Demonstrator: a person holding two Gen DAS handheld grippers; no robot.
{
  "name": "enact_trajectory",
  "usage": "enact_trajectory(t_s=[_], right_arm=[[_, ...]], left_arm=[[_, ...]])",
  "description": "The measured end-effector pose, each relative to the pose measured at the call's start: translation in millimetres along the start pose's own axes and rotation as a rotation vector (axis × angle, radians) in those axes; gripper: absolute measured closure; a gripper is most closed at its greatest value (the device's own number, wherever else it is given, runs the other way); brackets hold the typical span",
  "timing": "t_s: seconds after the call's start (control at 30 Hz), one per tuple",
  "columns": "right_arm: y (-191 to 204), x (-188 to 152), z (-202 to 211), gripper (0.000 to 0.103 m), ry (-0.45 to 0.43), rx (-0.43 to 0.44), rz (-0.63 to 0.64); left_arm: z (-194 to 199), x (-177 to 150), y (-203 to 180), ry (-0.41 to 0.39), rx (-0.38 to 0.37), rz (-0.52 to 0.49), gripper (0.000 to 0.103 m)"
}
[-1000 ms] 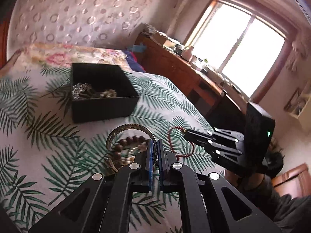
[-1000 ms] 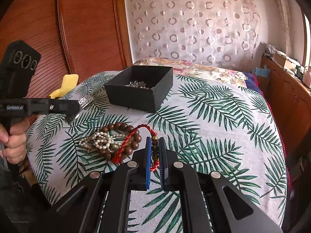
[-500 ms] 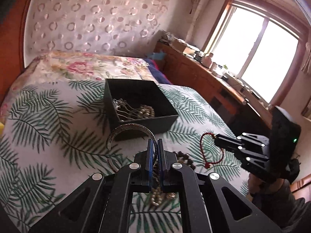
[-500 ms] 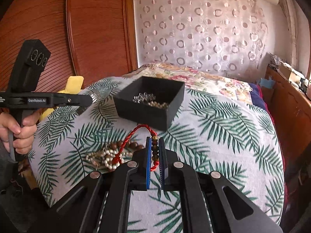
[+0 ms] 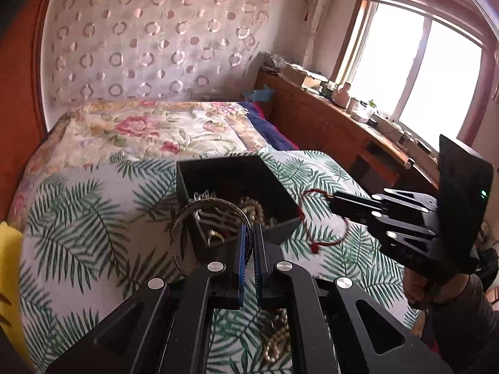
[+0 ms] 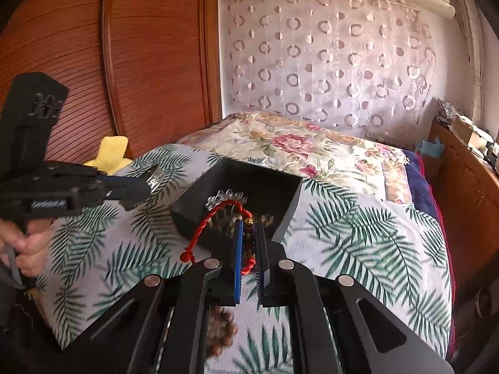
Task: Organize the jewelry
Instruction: 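Lower the red bracelet into the black box with the right tool while left drops bracelets in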
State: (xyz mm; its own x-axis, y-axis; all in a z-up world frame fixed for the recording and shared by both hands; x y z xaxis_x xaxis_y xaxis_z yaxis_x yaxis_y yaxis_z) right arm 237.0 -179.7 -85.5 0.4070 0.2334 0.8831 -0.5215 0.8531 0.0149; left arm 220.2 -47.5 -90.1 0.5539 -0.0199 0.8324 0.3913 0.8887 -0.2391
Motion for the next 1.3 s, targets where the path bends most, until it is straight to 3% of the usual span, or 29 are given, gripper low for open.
enact_trajectory(t_s=[0.23,0.5,0.6,1.0,1.3], right_arm=[[-13.4,11.4,-37.1,0.095,0.022,-0.025,-0.006],[-18.4,2.8,-57.8,0.091,0.061,0.006,-0.031],[-21.1,3.5,-55.0,0.077,0.052,0.009,-0.039],[-19.0,-1.6,-23.1,0.077,0.023,0.02,-0.016],[-12.5,-12.8,-0.8,0.077,0.01,0.03,-0.014]], left_arm=[[-22.3,18.2,-2.9,0.006,0.015,-0.029,0.099],[-53.0,23.6,-6.8,0.034,0.029,-0.061,0.099],[-61.4,23.2,-9.1,0.045,0.027,-0.064,0.099],[-82.1,18.0,-11.3,0.075,0.063,-0.092,0.096],[-75.1,14.8,-15.8,0.054,0.084,-0.118,0.096]])
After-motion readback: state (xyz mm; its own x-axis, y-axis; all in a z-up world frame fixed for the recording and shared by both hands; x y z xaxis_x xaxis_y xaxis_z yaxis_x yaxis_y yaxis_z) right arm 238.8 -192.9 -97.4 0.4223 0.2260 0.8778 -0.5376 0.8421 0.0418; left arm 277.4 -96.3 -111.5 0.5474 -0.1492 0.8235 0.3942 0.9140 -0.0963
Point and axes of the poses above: each gripper's, at about its wrist camera, not at the fingertips, and z roughly against the way its jaws point, y to its left, x to its top, the point moved 8 cm from there along -z, roughly the way its jaws point, and after that the axes turned 8 degrees about -y, right-handed, at the moved point
